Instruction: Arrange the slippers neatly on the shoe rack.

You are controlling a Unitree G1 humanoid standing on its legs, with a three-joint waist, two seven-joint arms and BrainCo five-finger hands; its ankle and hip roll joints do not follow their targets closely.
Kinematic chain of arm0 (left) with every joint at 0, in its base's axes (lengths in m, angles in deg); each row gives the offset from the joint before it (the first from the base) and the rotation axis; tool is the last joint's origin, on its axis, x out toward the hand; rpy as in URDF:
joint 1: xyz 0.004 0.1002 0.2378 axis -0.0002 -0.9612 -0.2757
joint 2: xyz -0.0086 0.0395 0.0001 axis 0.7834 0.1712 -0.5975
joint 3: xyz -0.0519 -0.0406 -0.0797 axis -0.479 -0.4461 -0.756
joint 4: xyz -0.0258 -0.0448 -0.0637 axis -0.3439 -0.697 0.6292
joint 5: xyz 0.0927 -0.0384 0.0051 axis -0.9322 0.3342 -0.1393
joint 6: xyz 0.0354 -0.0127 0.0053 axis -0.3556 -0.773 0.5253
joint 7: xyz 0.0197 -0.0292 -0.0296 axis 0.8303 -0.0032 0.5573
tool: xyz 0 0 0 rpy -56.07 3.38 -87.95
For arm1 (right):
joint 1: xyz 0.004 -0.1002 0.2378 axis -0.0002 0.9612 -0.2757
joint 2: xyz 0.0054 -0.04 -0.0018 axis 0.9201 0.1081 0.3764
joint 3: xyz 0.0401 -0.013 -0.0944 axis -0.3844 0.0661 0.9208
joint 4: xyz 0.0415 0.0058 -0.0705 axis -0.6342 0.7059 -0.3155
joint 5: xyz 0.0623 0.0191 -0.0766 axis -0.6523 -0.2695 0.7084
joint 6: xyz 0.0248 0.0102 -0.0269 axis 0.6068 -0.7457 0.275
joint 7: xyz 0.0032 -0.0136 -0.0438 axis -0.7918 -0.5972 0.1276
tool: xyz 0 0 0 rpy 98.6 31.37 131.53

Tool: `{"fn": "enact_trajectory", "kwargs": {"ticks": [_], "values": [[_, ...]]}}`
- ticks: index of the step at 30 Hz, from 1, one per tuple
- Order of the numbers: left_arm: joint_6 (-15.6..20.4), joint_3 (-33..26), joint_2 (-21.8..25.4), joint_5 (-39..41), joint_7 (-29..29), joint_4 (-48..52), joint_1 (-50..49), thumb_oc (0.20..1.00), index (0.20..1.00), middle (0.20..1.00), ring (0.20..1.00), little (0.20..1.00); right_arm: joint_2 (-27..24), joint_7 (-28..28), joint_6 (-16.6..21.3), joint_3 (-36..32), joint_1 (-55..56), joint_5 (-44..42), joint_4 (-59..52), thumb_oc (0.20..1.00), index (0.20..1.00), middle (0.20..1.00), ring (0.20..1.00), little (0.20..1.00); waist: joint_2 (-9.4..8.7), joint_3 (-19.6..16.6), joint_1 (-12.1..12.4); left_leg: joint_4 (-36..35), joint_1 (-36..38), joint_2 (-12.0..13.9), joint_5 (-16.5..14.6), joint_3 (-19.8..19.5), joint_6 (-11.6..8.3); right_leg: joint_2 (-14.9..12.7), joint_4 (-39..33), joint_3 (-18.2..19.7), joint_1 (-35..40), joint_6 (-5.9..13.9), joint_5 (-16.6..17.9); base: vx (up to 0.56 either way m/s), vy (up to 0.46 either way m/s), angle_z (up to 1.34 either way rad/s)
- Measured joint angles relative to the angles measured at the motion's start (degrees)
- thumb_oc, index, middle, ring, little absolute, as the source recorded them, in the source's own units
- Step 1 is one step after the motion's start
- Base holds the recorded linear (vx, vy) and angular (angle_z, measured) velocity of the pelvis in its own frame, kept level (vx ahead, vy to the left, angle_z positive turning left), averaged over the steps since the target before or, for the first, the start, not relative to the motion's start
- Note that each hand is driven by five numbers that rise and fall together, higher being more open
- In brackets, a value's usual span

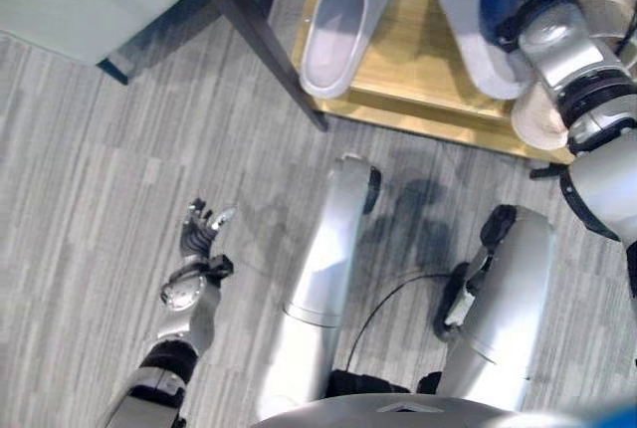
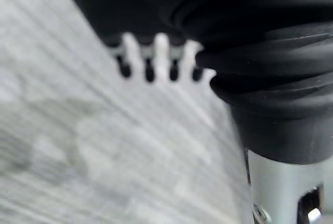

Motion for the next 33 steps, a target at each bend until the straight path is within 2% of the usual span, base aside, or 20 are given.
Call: {"fn": "enact_trajectory", "kwargs": {"ticks": [1,3,4,5,6,8,23,30,33], "values": [[0.02,0.2,0.06,-0.2,-0.21,-0.47,-0.03,1.0,1.0,1.0,1.0,1.0,0.0,-0.15,0.12,-0.14,0.12,-1.05,0.0,0.235,0.235,0.235,0.235,0.235,0.09,0.04,0.03,-0.02,0.0,-0.06,-0.02,0.07,0.06,-0.11,-0.03,0.02,0.01,-0.13,-0.06,0.0,0.0,0.0],[0.02,0.46,0.23,-1.24,-0.33,-0.7,-0.56,1.0,1.0,1.0,1.0,1.0,0.01,-0.32,0.27,-0.49,0.27,-2.35,-0.01,0.213,0.213,0.213,0.213,0.213,0.22,0.07,0.06,-0.09,0.0,-0.09,-0.03,0.13,0.07,-0.34,-0.24,-0.05,0.0,-0.14,-0.06,0.0,0.0,0.0],[0.05,0.46,0.33,-2.27,-0.45,-2.25,-0.37,1.0,1.0,1.0,1.0,1.0,0.21,-0.31,0.27,-0.42,0.32,-3.15,0.0,0.228,0.228,0.228,0.228,0.228,0.29,0.03,0.07,-0.23,0.0,-0.05,-0.02,0.15,0.08,-0.48,-0.54,-0.1,0.0,-0.17,-0.08,0.02,0.01,-0.04],[0.06,0.46,0.45,-2.35,-0.34,-2.87,-0.38,1.0,1.0,1.0,1.0,1.0,0.29,-0.31,0.27,-0.43,0.33,-3.56,0.0,0.376,0.376,0.376,0.376,0.376,0.3,0.03,0.08,-0.29,0.0,-0.03,-0.02,0.14,0.09,-0.56,-0.73,-0.18,-0.03,-0.17,-0.08,0.01,0.008,-0.04],[0.1,0.39,0.46,-2.44,-0.06,-2.94,-0.53,1.0,1.0,1.0,1.0,1.0,0.3,-0.1,0.31,-0.57,0.45,-4.27,-0.03,1.0,1.0,1.0,1.0,1.0,0.35,0.01,0.14,-0.44,-0.05,-0.02,0.0,0.17,0.13,-0.74,-1.07,-0.23,-0.02,-0.52,-0.23,-0.01,0.004,-0.06],[0.29,0.33,0.37,-2.82,-0.03,-2.89,-1.15,1.0,1.0,1.0,1.0,1.0,0.38,1.09,0.32,-1.56,0.47,-5.38,-0.03,1.0,1.0,1.0,1.0,1.0,0.48,-0.06,0.35,-1.19,-0.08,-0.03,0.26,0.38,0.67,-1.02,-1.77,-0.49,0.0,-0.54,-0.24,0.0,0.002,0.02],[0.21,4.81,-0.57,-2.78,0.13,-8.74,-0.09,1.0,1.0,1.0,1.0,1.0,6.44,4.38,0.33,-2.8,0.26,-6.89,0.09,1.0,1.0,1.0,1.0,1.0,1.27,-0.34,-0.29,-1.14,-0.6,0.1,0.17,0.79,0.86,-0.57,-1.67,0.1,-0.58,-0.57,-0.25,-0.02,0.017,0.0],[-0.32,6.4,-0.89,-2.77,-0.29,-10.75,0.35,1.0,1.0,1.0,1.0,1.0,6.99,4.44,0.21,-2.75,0.22,-4.6,1.61,1.0,1.0,1.0,1.0,1.0,1.27,-0.34,-0.45,-0.98,-0.47,0.23,0.17,0.91,0.85,-0.52,-1.54,0.03,-0.68,-0.57,-0.24,-0.03,0.004,-0.01],[-1.07,6.65,-0.99,-2.77,-1.62,-11.85,1.13,1.0,1.0,1.0,1.0,1.0,7.02,4.33,-1.0,-0.6,0.14,-1.65,4.1,1.0,1.0,1.0,1.0,1.0,1.25,-0.35,-0.6,-0.28,-0.21,0.27,0.12,0.73,0.89,-0.22,-0.96,0.16,-0.23,-0.58,-0.25,-0.05,-0.002,-0.03]]}}
